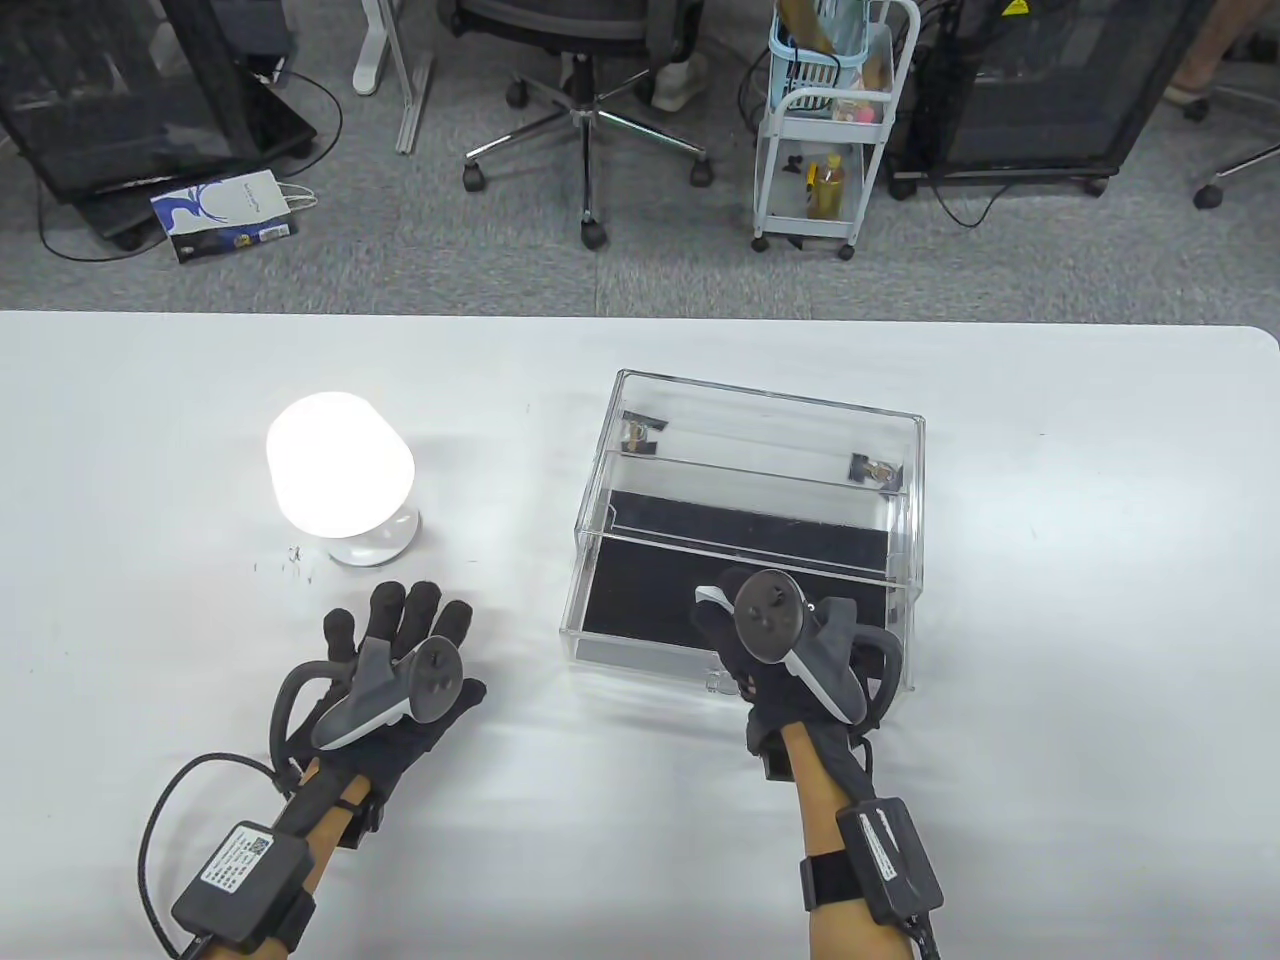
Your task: Take out the desk lamp remote control from the drawer and turn on the desk lamp
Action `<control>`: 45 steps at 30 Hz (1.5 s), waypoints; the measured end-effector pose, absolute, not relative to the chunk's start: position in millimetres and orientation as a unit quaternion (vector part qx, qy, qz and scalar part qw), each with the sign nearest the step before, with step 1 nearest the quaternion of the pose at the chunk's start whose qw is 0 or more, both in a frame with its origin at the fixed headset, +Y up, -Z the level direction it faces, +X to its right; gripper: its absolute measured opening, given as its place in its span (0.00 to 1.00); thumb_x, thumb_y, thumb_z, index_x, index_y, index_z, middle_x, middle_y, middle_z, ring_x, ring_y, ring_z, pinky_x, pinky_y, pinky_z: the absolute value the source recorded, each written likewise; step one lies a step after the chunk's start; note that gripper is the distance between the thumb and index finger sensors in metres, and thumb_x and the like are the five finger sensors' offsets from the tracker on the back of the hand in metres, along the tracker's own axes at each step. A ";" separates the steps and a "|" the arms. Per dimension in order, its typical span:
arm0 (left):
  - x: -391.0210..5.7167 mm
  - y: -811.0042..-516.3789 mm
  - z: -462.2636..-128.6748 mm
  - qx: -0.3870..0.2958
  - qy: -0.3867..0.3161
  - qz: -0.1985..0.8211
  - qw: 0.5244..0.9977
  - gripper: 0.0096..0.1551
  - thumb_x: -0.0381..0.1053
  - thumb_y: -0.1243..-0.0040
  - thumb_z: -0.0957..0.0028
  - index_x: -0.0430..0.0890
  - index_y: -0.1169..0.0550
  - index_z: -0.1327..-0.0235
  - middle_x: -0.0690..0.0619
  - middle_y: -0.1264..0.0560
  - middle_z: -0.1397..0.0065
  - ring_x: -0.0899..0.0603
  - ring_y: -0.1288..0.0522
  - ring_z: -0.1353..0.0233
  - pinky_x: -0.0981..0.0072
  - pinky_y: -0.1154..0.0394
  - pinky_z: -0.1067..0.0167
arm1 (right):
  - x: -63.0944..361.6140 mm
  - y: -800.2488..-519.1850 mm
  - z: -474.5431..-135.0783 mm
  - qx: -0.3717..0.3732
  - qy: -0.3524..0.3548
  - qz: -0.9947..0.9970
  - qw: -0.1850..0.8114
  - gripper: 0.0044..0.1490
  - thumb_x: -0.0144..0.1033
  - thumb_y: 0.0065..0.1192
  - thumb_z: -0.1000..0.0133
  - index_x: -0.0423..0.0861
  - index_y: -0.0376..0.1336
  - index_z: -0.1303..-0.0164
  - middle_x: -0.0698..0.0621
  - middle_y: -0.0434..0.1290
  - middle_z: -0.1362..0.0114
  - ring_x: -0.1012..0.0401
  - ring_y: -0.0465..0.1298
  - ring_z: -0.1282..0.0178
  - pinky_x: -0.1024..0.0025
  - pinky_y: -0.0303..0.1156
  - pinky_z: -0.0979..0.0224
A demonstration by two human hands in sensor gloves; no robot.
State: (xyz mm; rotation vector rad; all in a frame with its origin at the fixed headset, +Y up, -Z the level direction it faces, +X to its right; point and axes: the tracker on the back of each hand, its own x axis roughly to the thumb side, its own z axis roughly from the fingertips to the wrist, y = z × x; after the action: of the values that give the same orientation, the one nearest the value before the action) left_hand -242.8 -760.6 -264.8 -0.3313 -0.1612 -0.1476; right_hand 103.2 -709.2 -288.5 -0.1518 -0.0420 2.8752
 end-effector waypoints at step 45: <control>-240.4 -752.4 -260.6 -0.154 -0.082 -0.065 0.983 0.46 0.78 0.73 0.57 0.68 0.64 0.26 0.58 0.68 0.13 0.40 0.70 0.12 0.27 0.65 0.27 | 88.8 -679.0 -246.4 -0.061 0.053 0.993 0.087 0.31 0.68 0.66 0.54 0.51 0.80 0.66 0.53 0.89 0.74 0.62 0.83 0.83 0.78 0.77 0.78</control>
State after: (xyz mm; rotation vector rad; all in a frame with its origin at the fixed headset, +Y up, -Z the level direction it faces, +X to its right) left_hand -240.4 -752.4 -260.6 -0.3088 -0.1658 -0.1309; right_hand 88.8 -679.0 -246.4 -0.1811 0.1568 2.9574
